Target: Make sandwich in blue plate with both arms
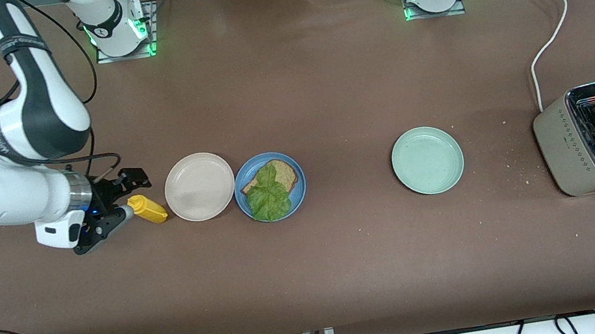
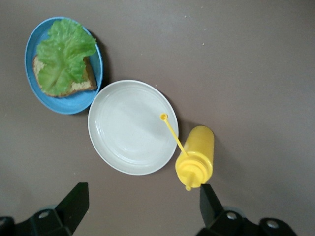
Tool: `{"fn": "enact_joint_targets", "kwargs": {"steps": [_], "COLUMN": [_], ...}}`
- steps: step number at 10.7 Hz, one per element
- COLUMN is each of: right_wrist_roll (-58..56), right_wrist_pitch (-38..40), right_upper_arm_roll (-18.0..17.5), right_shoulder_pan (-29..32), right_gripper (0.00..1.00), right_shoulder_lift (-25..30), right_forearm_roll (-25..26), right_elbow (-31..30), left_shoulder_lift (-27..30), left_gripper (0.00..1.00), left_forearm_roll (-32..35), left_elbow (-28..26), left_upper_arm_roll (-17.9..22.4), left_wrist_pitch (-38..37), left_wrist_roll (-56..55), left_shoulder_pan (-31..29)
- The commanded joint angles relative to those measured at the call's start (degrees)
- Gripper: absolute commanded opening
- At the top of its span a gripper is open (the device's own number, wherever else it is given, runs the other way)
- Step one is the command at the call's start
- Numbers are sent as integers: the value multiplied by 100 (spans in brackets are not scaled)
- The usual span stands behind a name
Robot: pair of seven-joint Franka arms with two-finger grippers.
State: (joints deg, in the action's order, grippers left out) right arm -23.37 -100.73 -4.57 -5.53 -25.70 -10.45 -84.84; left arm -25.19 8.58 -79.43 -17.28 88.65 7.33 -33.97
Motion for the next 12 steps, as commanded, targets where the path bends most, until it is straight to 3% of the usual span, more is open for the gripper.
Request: {"fn": "enact_joint_targets", "kwargs": {"steps": [1,8,12], "right_wrist_roll": [-1437,-4497,-6098], "right_wrist_pitch": [238,633,905], "right_upper_arm_roll": [-132,-132,-114], "right_shoulder_pan": [525,1588,2257], "right_gripper": [100,100,100], "right_shoulder_lift": [154,-215,-690], "right_forearm_roll": [-395,-1168,-1889], "right_elbow": [-226,-218,-174], "left_shoulder_lift": [-240,-592,-698], "left_gripper": [99,99,99], "left_forearm_roll": [170,408,408], "left_elbow": [33,33,24], "left_upper_arm_roll": [-48,-48,-48], "left_wrist_pitch": [178,900,995], "left_wrist_roll": [119,111,111], "left_shoulder_pan": [-101,-180,-189]}}
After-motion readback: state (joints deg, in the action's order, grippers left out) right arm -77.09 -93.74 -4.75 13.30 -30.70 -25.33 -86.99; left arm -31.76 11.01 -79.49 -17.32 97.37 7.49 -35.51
